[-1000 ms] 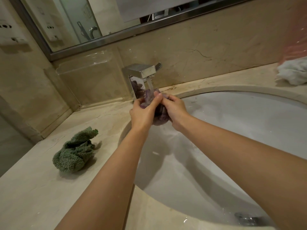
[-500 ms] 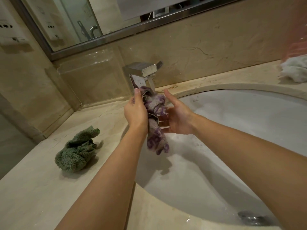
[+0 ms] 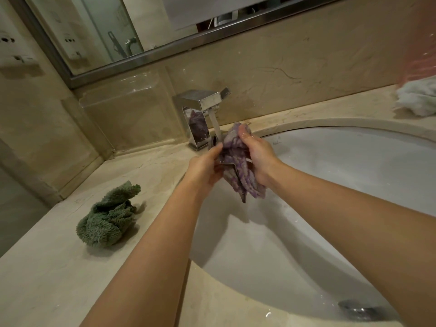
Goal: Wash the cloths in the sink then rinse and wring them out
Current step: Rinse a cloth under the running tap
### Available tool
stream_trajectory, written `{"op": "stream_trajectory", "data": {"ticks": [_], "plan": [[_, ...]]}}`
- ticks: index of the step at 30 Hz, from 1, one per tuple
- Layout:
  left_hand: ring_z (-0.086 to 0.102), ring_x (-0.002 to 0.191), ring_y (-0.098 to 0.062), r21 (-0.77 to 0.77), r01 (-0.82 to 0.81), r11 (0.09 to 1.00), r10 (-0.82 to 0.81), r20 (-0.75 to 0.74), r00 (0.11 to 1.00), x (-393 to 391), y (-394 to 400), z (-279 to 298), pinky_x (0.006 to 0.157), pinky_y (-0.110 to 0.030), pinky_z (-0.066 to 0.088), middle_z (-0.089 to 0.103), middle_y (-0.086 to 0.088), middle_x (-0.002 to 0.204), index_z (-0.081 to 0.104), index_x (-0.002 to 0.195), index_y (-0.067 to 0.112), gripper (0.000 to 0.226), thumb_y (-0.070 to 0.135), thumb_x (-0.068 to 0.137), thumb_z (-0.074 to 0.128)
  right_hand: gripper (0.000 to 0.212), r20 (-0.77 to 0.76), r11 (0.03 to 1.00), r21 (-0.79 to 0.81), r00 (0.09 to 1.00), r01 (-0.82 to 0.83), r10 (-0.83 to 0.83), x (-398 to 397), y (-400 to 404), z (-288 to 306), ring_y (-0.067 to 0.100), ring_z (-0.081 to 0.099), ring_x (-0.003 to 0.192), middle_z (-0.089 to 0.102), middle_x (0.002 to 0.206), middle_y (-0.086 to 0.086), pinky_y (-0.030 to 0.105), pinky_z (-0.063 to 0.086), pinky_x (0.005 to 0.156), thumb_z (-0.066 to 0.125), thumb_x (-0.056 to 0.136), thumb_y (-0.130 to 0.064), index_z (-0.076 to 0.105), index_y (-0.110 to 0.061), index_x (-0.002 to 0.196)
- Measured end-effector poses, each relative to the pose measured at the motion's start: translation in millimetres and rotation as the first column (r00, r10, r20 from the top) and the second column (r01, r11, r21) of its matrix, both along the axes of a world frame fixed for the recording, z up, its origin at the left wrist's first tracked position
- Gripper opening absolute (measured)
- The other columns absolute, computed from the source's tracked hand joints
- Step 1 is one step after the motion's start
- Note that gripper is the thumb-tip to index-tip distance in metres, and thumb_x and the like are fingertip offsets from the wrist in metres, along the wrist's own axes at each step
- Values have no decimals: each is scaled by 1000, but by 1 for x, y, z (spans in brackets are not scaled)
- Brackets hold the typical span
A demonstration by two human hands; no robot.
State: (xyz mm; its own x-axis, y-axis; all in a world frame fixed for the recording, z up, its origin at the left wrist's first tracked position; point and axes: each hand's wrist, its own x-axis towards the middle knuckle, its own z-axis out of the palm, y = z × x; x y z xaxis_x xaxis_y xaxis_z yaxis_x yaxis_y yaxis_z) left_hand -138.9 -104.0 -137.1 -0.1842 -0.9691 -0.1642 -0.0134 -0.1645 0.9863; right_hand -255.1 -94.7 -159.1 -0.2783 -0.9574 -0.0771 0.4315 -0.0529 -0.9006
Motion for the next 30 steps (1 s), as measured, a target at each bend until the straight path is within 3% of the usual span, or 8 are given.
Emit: {"op": "stream_trajectory", "data": {"ticks": [5,10,14,19,21,23,27,30], "plan": [[63,78,-16,-49,-43,998,46,65,997,-5,0,-1,64,-24,54,67,-10,100,58,111,4,19,16,101,47,56,78,998,70,997,-2,-3,-9,-4,6,26,66,97,71,106,9,41,54,84,54,89,-59,66,-9,113],[61,111,-30,-91,-212,973,198,-135,971,-5,-8,5,101,-47,47,62,-17,123,52,129,8,31,19,103,38,43,120,1000,2,993,-18,17,-5,-5,9,22,65,99,69,106,6,32,54,71,55,93,-47,59,-13,120],[62,111,-32,-139,-198,970,148,-305,941,-6,-5,6,99,-50,48,63,-18,119,54,112,13,22,20,106,35,47,-93,991,-13,987,-132,130,3,-1,8,16,63,95,65,108,-2,29,50,65,74,82,-12,49,-24,121],[59,103,-32,-183,-291,939,195,-414,889,-2,-6,8,100,-58,44,61,-17,102,54,91,14,25,22,105,36,42,-211,991,93,971,-97,115,3,-2,8,18,62,82,65,99,4,27,48,61,54,86,4,53,-21,119],[60,102,-30,-221,-331,917,214,-428,878,-1,-7,8,101,-56,45,63,-12,97,57,90,15,25,22,105,37,32,-202,993,108,977,-54,75,-1,-3,7,16,59,74,63,91,3,26,48,57,55,85,2,58,-19,108],[61,101,-30,-259,-334,906,202,-429,881,0,-7,9,101,-56,45,65,-9,94,59,90,16,25,22,104,39,17,-222,987,162,975,20,16,-1,-5,5,20,63,84,65,96,7,32,54,66,66,83,-6,60,-14,97],[63,107,-32,-284,-279,917,153,-397,905,-3,-2,10,101,-48,47,66,-11,101,60,95,15,24,21,104,39,61,-517,935,228,848,270,-119,-1,-8,1,25,58,102,58,107,8,40,55,87,79,75,-44,54,-5,114],[65,95,-22,-310,-253,917,133,-360,923,-4,-1,10,99,-44,49,68,-7,98,61,95,17,23,22,104,40,54,-336,985,166,942,44,15,5,-4,17,20,64,81,68,92,7,33,54,70,56,88,-58,64,-6,97]]}}
